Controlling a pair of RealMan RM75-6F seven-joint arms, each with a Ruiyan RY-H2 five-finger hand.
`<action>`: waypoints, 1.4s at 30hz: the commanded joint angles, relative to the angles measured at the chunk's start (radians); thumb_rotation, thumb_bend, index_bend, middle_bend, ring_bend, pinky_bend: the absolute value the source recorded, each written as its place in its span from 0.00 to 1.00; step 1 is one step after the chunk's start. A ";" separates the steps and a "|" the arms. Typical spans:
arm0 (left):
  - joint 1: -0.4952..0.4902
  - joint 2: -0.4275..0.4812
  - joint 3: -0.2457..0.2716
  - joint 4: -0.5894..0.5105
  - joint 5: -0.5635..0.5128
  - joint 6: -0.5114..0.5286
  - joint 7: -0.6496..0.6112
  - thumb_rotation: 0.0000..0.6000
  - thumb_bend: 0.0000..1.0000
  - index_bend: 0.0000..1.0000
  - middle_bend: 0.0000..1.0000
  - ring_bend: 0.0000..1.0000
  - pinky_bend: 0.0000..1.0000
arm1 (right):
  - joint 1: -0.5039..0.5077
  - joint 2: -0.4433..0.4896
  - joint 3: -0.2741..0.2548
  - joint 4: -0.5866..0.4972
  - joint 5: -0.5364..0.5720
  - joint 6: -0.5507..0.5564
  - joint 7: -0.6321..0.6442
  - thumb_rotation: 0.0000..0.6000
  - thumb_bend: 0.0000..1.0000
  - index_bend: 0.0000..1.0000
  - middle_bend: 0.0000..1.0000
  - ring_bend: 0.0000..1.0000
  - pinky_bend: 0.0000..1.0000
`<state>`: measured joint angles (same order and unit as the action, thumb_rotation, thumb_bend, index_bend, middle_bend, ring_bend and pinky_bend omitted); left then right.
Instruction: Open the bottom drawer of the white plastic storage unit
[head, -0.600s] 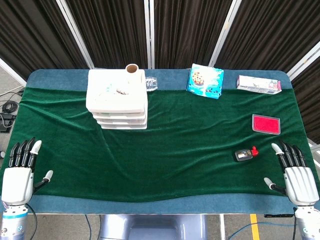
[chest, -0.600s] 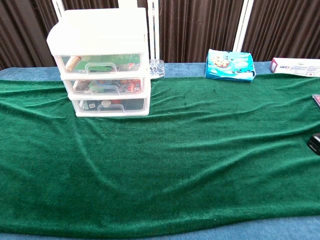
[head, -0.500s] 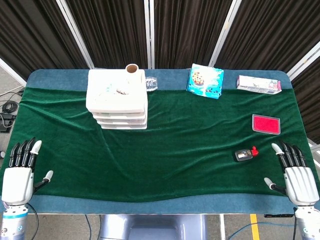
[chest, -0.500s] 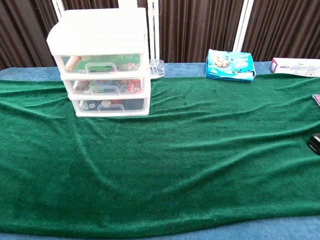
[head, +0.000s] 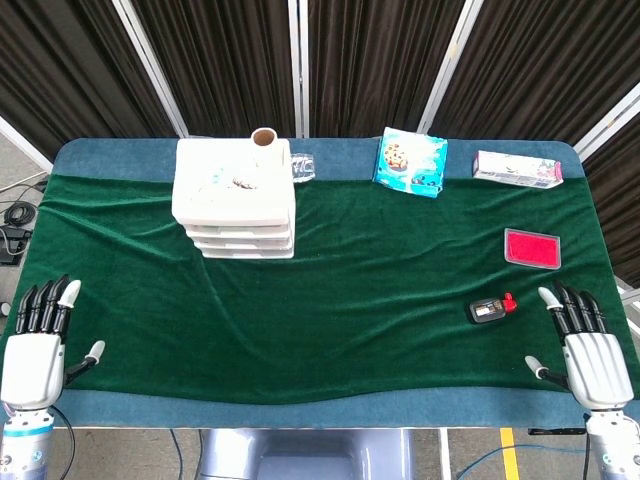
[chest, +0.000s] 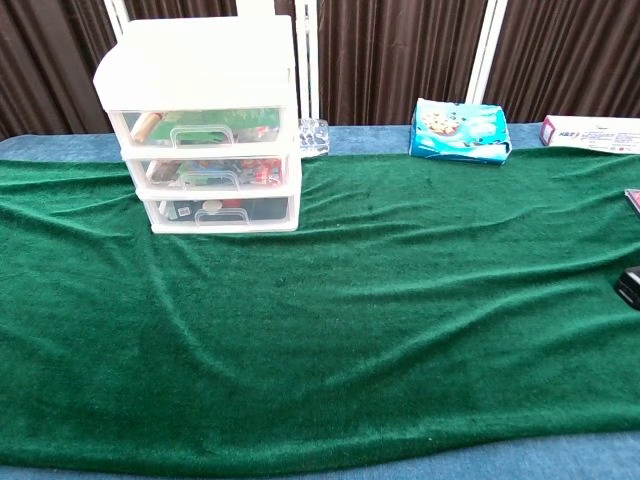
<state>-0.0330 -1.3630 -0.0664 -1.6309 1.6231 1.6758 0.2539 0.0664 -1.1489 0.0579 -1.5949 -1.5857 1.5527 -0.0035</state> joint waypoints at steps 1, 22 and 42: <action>0.000 -0.001 0.001 -0.002 0.003 0.001 0.001 1.00 0.22 0.00 0.00 0.00 0.00 | -0.001 0.000 0.000 0.001 0.000 0.002 0.002 1.00 0.04 0.01 0.00 0.00 0.00; -0.068 -0.054 -0.011 -0.001 -0.023 -0.091 -0.296 1.00 0.32 0.00 0.83 0.79 0.68 | -0.006 0.019 0.002 -0.010 0.002 0.010 0.042 1.00 0.04 0.01 0.00 0.00 0.00; -0.354 -0.095 -0.201 -0.194 -0.622 -0.598 -0.252 1.00 0.57 0.00 0.93 0.89 0.85 | -0.012 0.059 0.004 -0.020 -0.002 0.022 0.141 1.00 0.04 0.01 0.00 0.00 0.00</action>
<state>-0.3191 -1.4191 -0.2151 -1.8274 1.1233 1.1535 -0.0435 0.0553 -1.0925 0.0605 -1.6159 -1.5881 1.5724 0.1340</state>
